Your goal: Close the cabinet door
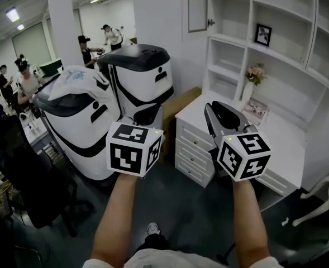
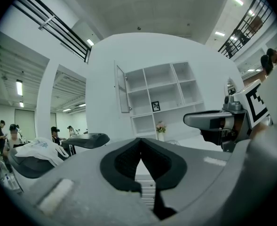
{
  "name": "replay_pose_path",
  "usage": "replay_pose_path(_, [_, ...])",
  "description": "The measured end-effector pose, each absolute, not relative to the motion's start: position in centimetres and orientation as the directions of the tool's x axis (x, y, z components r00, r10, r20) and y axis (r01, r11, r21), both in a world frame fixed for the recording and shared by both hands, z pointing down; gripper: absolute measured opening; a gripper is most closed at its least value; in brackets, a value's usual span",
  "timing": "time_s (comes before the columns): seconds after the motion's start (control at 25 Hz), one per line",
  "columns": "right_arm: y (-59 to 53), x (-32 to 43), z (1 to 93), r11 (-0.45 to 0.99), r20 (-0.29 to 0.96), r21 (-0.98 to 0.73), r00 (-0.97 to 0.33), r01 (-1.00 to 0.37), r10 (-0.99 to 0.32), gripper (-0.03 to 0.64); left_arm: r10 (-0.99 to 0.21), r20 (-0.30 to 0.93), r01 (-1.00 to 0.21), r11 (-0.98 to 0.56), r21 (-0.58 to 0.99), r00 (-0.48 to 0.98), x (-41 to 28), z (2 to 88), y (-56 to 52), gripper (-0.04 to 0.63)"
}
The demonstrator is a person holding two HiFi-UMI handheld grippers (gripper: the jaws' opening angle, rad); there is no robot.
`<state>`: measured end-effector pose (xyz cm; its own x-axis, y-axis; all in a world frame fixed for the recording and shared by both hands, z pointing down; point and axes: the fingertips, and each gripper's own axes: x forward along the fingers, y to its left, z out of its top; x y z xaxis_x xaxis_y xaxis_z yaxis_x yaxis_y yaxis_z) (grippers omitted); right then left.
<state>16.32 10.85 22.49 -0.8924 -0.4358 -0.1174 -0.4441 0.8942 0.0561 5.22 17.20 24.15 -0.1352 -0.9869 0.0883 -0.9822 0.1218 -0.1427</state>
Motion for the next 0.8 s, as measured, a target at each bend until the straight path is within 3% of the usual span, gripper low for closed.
replay_pose_path(0.32, [7.6, 13.2, 22.8, 0.893, -0.118, 0.06, -0.891, -0.446, -0.438, 0.11, -0.988, 0.085, -0.982, 0.115, -0.148, -0.128, 2.1, 24.5, 13.7, 0.0])
replay_pose_path(0.8, [0.6, 3.6, 22.2, 0.863, -0.106, 0.055, -0.863, -0.502, -0.495, 0.147, -0.995, 0.081, -0.989, 0.045, -0.138, -0.057, -8.2, 23.9, 5.8, 0.0])
